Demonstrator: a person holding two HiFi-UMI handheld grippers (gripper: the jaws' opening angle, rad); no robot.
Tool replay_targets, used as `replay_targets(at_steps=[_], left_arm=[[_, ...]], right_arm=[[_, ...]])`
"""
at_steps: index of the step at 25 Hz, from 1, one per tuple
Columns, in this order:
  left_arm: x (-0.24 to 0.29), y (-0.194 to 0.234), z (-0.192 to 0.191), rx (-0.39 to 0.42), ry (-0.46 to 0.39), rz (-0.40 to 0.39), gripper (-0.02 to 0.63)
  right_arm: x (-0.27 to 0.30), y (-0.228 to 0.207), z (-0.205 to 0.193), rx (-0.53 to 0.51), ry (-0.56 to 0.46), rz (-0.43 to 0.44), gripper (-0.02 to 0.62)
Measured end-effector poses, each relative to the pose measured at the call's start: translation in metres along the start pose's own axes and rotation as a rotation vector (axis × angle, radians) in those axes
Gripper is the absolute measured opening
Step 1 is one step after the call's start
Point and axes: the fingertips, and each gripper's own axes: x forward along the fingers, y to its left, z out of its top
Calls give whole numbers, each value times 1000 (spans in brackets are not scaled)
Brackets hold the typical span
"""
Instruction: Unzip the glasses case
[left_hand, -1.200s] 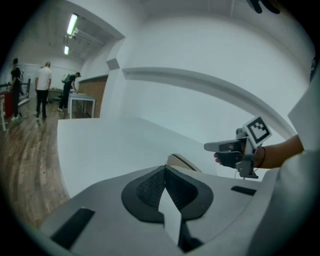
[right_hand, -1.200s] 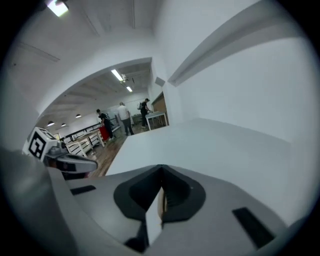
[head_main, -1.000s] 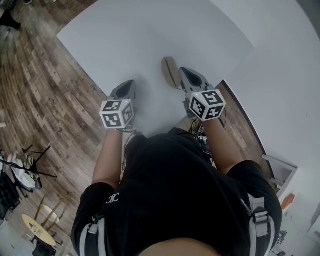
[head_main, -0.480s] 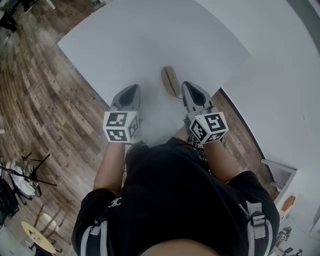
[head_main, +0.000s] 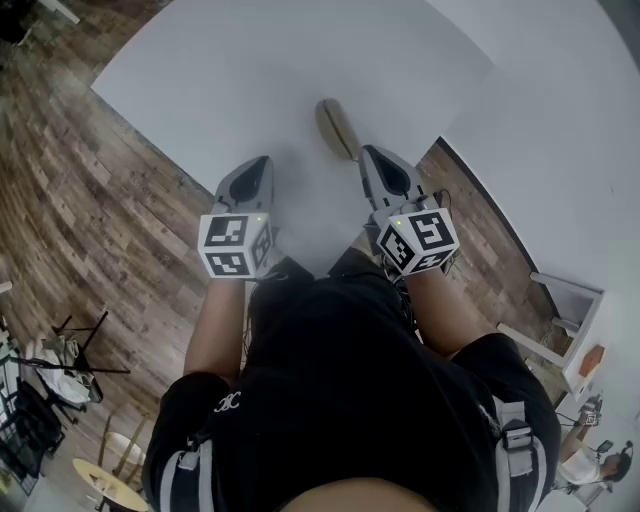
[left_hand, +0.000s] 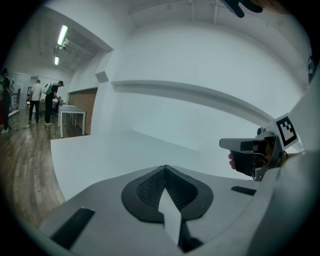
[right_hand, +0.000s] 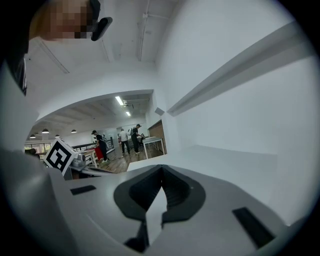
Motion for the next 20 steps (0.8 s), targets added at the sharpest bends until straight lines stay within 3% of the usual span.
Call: replay_targets(at_steps=[8, 13, 20], left_arm=[[11, -31, 19, 48, -12, -61, 2], [8, -83, 25, 75, 6, -102, 2], [4, -118, 34, 160, 27, -58, 2]], right_arm=[[-41, -17, 9, -7, -28, -60, 12], [-85, -37, 15, 8, -58, -82, 13], [-137, -69, 11, 65, -148, -114, 13]])
